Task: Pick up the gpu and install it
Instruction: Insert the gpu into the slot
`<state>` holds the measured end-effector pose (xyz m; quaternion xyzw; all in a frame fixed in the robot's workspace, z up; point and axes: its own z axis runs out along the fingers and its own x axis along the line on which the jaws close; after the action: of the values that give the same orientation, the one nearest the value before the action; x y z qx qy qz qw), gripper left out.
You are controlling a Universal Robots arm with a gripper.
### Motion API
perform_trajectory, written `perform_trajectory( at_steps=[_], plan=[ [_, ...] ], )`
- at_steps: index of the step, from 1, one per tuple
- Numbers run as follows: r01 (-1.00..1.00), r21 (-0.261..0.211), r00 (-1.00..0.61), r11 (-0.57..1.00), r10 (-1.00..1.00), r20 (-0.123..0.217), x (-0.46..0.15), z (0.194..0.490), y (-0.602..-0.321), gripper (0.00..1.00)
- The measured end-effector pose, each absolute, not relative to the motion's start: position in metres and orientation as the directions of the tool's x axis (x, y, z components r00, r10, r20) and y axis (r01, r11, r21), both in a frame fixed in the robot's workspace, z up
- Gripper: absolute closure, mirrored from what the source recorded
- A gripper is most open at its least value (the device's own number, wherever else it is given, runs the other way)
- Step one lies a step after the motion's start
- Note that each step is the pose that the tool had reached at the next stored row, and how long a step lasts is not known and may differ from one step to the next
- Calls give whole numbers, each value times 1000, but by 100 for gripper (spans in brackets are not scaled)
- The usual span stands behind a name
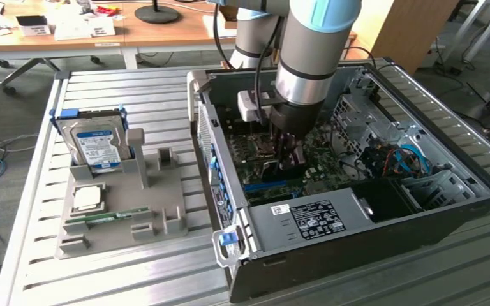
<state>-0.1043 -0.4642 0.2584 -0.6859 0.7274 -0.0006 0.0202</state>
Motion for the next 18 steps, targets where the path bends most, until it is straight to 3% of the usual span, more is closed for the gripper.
perform_trajectory(
  at_steps=[18],
  plan=[
    [-996, -28, -79, 80, -996, -28, -106, 252, -464, 73]
  ],
)
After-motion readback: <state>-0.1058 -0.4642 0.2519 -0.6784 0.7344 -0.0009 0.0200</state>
